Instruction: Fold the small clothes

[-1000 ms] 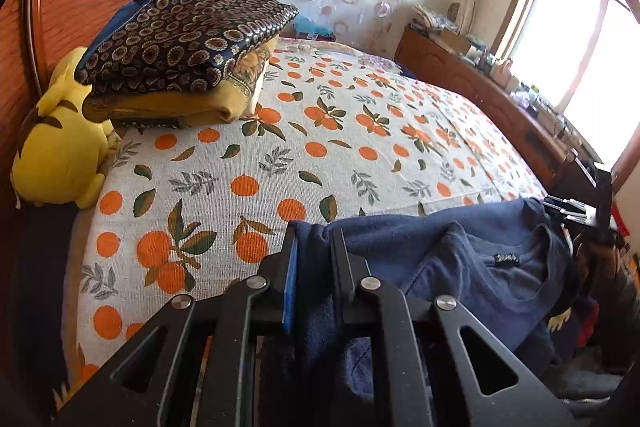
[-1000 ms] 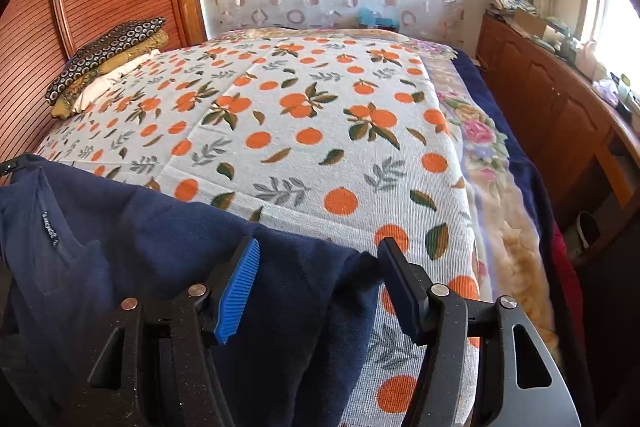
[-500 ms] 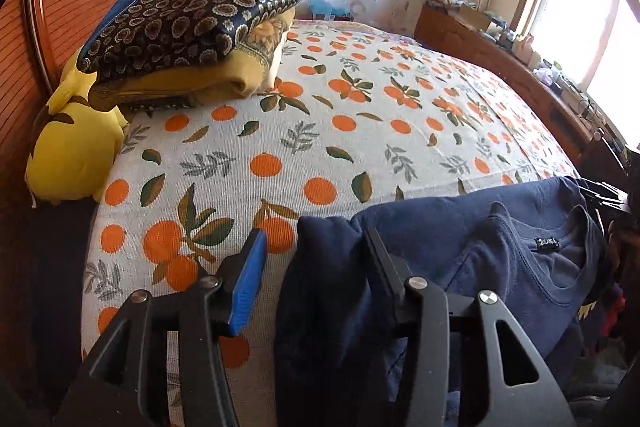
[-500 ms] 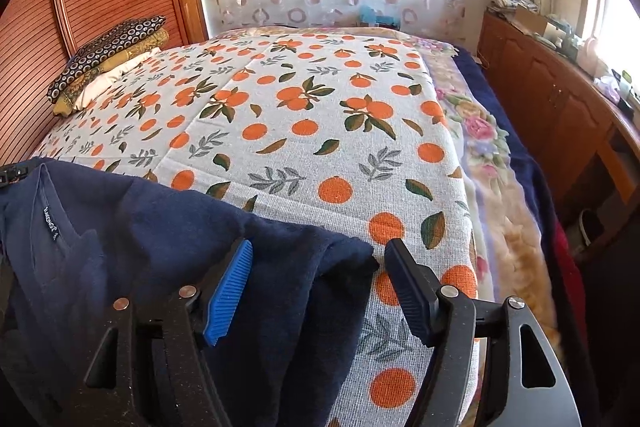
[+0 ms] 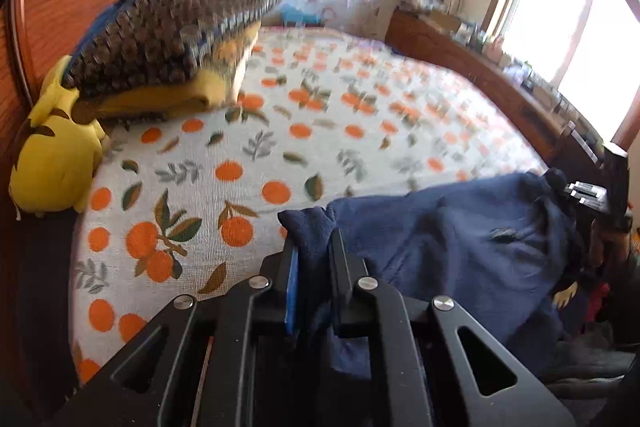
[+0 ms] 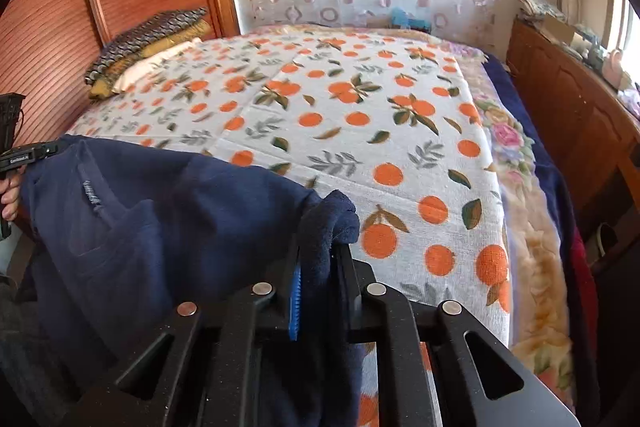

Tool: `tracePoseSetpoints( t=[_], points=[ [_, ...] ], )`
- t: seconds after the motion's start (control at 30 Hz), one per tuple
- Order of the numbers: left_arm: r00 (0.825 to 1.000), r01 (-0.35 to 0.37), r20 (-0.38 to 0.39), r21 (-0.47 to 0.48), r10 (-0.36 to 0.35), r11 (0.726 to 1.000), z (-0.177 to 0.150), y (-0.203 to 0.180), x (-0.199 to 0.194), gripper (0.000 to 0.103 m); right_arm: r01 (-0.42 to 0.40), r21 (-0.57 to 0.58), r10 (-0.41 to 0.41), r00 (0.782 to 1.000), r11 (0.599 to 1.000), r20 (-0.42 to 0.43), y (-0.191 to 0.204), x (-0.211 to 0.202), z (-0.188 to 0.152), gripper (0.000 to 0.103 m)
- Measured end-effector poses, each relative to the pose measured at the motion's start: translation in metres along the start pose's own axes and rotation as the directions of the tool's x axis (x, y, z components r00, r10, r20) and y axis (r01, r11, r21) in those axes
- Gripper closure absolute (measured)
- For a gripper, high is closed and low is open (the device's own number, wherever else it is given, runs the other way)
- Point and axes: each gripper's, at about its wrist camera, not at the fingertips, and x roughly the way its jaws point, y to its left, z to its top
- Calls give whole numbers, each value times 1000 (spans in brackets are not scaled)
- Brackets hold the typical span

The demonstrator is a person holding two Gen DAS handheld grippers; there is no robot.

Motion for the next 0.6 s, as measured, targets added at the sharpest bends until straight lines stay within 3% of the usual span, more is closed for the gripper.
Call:
tracePoseSetpoints(
  t=[0.1, 0.27, 0.47, 0.6],
  points=[
    [994, 62, 89, 13, -63, 998, 6, -17, -44, 91, -4, -7, 4, 999, 1000, 38, 7, -27, 3, 90],
    [973, 81, 209, 96, -99, 992, 23, -52, -107, 91, -13, -45, 21, 985, 999, 173, 17, -104, 16, 91],
    [925, 71, 358, 173, -130, 982, 76, -74, -165, 91, 0, -114, 40, 934, 994, 356, 20, -211, 49, 91],
    [904, 46, 410, 188, -121, 981, 131, -76, -171, 91, 71, -147, -1, 905, 987, 426, 5, -250, 102, 91]
  ],
)
